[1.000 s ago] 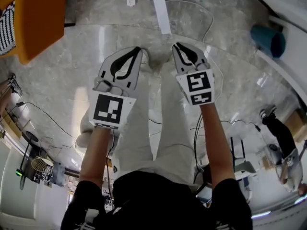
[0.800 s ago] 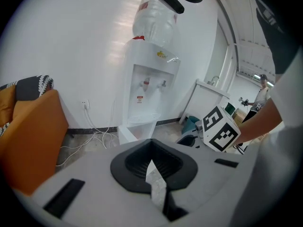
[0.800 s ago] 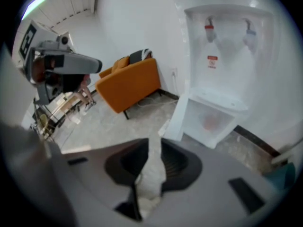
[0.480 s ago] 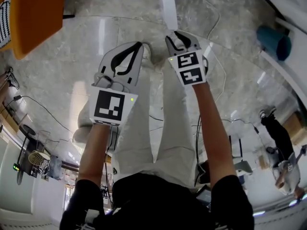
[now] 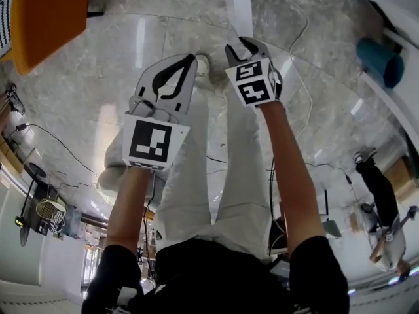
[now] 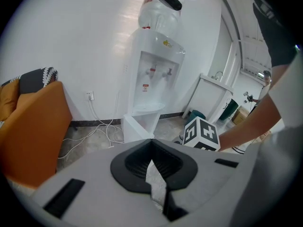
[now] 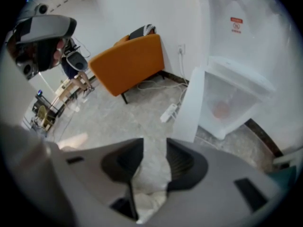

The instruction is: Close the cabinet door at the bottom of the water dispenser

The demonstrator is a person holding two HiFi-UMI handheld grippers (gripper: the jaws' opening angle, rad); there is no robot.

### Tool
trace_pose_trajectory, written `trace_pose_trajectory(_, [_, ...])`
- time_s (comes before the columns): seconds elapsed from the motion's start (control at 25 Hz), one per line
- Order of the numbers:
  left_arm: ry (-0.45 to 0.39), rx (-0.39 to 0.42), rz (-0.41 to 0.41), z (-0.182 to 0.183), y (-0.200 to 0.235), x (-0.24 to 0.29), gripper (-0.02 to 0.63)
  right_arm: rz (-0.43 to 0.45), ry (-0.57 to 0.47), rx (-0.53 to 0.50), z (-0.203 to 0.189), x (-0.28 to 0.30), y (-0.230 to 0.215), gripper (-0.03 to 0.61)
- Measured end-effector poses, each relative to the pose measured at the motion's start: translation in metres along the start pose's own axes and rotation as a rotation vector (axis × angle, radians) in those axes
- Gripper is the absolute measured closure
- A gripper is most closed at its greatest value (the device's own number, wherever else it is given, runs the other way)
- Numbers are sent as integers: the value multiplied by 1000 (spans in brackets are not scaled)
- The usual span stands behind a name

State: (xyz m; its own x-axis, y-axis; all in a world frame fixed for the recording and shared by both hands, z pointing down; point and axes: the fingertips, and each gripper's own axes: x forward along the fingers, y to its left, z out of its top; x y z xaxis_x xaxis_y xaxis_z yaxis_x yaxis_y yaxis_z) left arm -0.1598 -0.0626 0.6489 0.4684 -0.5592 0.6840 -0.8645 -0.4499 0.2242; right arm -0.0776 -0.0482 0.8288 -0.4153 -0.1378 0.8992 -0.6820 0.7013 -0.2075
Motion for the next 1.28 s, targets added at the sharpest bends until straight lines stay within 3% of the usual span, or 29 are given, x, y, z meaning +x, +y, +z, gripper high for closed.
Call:
trace_pose_trajectory(0.52, [8,-3,1,-5,3,4,604,-12,12,-23,-2,6,-8,413])
trace_pose_trajectory(1.28, [13,29,-46,11,-20,35,604,-69,13,44,-18,-11,-53,413])
